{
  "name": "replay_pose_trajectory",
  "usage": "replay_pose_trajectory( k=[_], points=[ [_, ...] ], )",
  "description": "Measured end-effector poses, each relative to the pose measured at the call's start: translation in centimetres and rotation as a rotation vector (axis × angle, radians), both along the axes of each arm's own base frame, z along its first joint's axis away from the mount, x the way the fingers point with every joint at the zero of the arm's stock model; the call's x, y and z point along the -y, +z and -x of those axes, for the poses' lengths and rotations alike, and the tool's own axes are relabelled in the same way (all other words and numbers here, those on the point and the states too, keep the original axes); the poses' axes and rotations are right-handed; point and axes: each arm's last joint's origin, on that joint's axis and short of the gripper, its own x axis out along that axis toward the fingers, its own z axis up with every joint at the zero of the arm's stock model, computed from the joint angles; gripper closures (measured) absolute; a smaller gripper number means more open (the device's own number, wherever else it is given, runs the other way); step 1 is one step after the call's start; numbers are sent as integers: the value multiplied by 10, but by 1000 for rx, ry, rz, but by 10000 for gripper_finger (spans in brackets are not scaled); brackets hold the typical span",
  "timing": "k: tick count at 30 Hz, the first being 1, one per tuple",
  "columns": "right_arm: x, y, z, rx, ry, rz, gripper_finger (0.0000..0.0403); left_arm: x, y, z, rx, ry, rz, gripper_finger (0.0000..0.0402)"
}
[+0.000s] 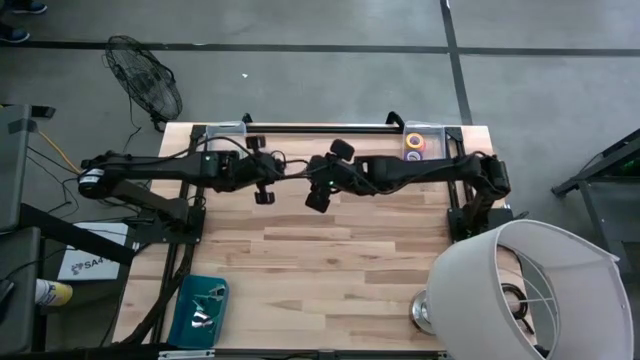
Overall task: Pick and place Stapler, Stapler remover, tape
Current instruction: Put the red stapler into the left transparent bin
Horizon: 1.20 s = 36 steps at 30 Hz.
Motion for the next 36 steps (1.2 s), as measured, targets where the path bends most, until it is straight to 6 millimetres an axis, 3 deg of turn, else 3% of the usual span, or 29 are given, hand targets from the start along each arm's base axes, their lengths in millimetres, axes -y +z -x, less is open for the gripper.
replay_pose_trajectory(
  k=[11, 20, 27, 36],
  points=[
    [2, 5, 6, -11, -9, -1, 217, -10, 31, 43, 176, 309, -147, 342],
    [3, 5, 7, -9, -18, 0, 217, -52, 27, 78, 89, 548, -70, 342],
    [4, 5, 7, 1, -34, -13, 218, -90, -12, 95, 33, 735, 111, 341],
    [6, 5, 7, 10, -51, -28, 218, -123, -73, 122, 169, 897, 370, 341]
  ],
)
